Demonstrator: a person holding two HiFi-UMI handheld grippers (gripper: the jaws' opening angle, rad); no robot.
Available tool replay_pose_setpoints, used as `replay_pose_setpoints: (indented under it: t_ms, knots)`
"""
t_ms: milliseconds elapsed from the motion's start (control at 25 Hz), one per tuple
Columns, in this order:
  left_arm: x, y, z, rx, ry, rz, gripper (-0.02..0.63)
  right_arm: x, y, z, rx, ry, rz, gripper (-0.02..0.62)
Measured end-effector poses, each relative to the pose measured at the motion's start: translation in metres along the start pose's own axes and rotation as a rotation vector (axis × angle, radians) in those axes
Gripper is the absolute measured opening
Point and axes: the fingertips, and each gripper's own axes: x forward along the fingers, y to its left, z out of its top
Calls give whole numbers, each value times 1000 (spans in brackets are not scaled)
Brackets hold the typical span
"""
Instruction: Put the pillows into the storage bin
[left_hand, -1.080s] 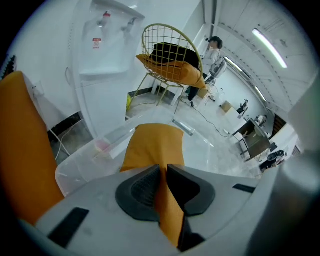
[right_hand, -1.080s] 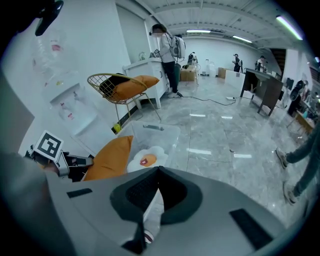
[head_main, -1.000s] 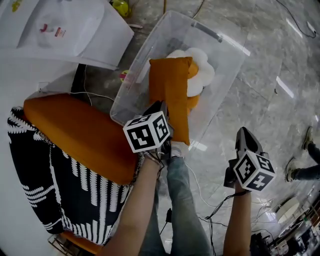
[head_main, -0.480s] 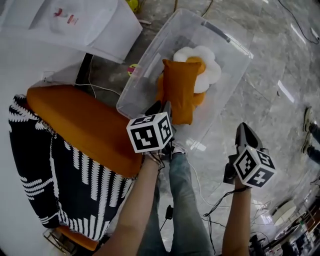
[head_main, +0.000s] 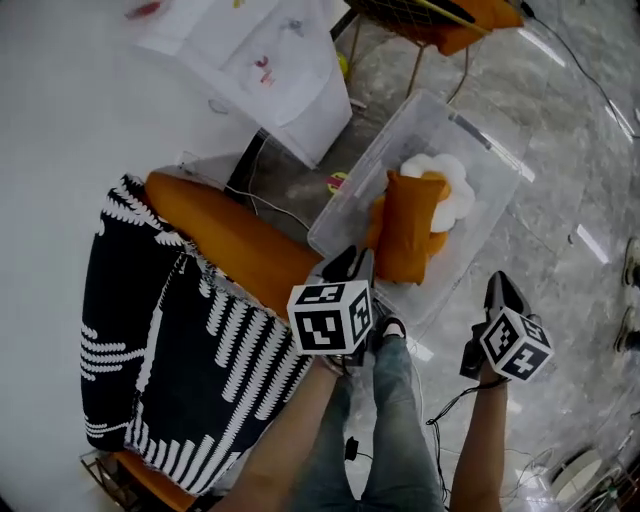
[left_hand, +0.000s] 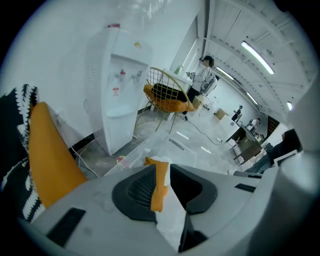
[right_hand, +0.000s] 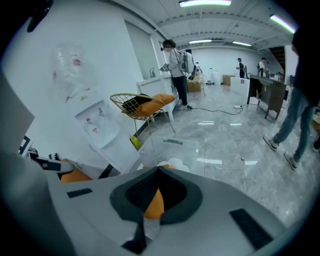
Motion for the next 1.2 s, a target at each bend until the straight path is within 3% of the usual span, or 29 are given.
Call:
replay_pose_setpoints:
  t_ms: [160, 280, 400, 480, 640, 760, 880, 1200]
  knots:
    - [-105, 10, 16, -1, -108, 59, 33, -58, 43, 18, -54, -54, 47, 2]
    - [-186, 30, 20, -46, -176, 88, 18, -111, 75, 29, -70, -104, 73, 2]
    - [-251, 42, 51, -67, -291, 78, 11, -149, 106, 68, -121, -194, 94, 2]
    - [-300, 47, 68, -37, -356, 74, 11, -186, 125, 83, -152, -230, 101, 2]
    - [-388, 48, 107, 113, -522, 53, 11, -268, 147, 104, -191, -307, 108, 2]
    - [-426, 45, 136, 204, -614, 53, 11, -317, 148, 121, -221, -386, 97, 2]
    - [-453, 52, 151, 215, -673, 65, 11, -343, 150, 121, -205, -441, 82, 2]
    - [-471, 47, 142, 226, -675, 17, 11, -378, 154, 93, -203, -475, 58, 2]
